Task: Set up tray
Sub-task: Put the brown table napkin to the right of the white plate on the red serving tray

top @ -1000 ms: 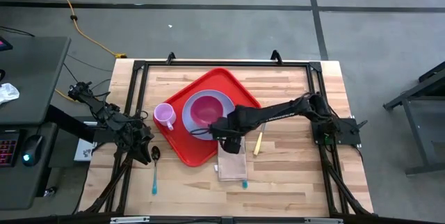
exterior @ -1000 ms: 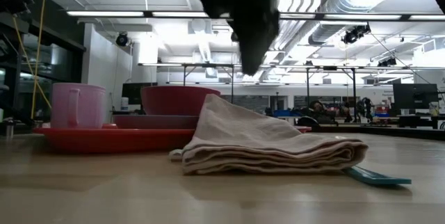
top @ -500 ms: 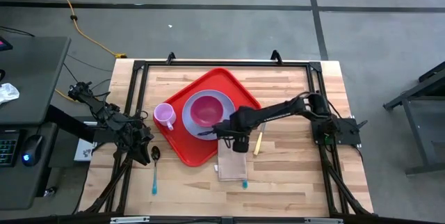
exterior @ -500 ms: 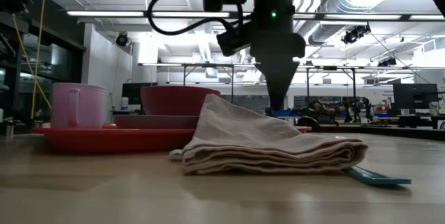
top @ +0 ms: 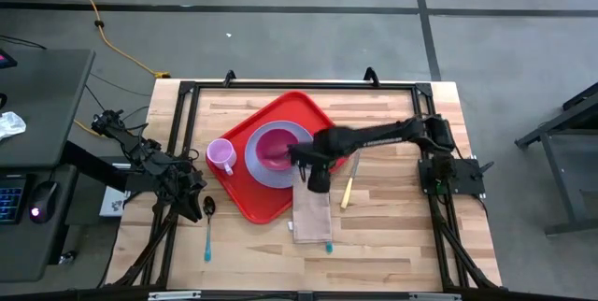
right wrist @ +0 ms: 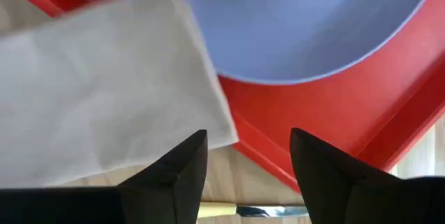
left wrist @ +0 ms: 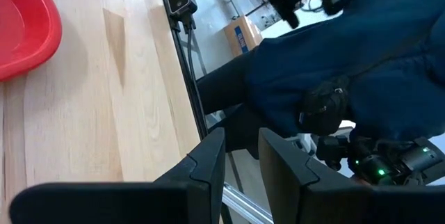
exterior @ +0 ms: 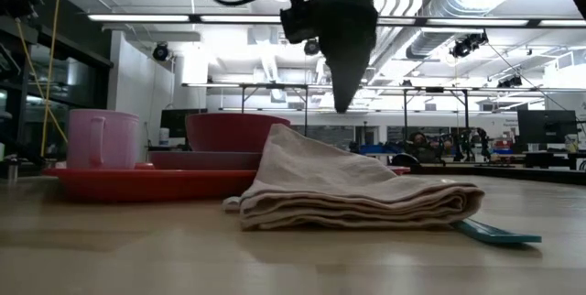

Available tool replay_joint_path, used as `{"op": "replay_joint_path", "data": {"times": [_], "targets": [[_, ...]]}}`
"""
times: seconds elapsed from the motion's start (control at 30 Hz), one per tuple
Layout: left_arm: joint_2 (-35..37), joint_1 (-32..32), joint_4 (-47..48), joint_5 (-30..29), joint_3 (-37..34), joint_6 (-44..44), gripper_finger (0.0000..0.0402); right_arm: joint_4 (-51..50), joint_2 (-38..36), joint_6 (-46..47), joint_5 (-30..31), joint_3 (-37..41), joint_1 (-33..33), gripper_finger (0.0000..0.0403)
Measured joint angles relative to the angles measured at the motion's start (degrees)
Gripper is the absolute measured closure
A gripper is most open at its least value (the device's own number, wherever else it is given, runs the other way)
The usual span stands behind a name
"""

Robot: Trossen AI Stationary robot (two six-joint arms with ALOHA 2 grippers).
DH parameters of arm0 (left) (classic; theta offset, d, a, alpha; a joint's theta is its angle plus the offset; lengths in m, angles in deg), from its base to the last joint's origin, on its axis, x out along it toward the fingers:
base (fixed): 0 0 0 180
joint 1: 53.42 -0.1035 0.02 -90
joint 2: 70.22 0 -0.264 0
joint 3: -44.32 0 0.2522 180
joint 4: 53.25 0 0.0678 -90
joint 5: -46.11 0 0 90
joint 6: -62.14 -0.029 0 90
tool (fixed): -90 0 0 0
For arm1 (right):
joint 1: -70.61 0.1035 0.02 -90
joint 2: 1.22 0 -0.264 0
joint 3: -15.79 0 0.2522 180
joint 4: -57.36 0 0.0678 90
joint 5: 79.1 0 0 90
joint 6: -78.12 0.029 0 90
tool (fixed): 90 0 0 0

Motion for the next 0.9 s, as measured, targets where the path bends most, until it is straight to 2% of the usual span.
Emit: {"op": "replay_joint_path", "data": {"times": [0.13, 0.27, 0.4, 0.8, 0.9], "targets": [[0.0, 0.0, 0.0, 0.0, 0.0, -0.1, 0.0284, 2.6, -1.3, -2.9, -7.3, 0.0, -3.2, 0.0232], [0.0, 0.0, 0.0, 0.0, 0.0, -0.1, 0.0284, 1.5, -1.4, -6.2, -11.4, 0.0, -4.8, 0.0244], [0.0, 0.0, 0.0, 0.0, 0.0, -0.1, 0.0284, -1.8, -1.4, -9.9, -13.2, 0.0, -6.4, 0.0251], [0.0, 0.0, 0.0, -0.1, 0.0, 0.1, 0.0284, -2.1, -1.3, -18.7, -21.5, 0.2, -13.2, 0.0254], [0.0, 0.0, 0.0, -0.1, 0.0, 0.2, 0.0284, -1.5, -1.6, -19.7, -23.1, 3.7, -14.7, 0.0256]]}}
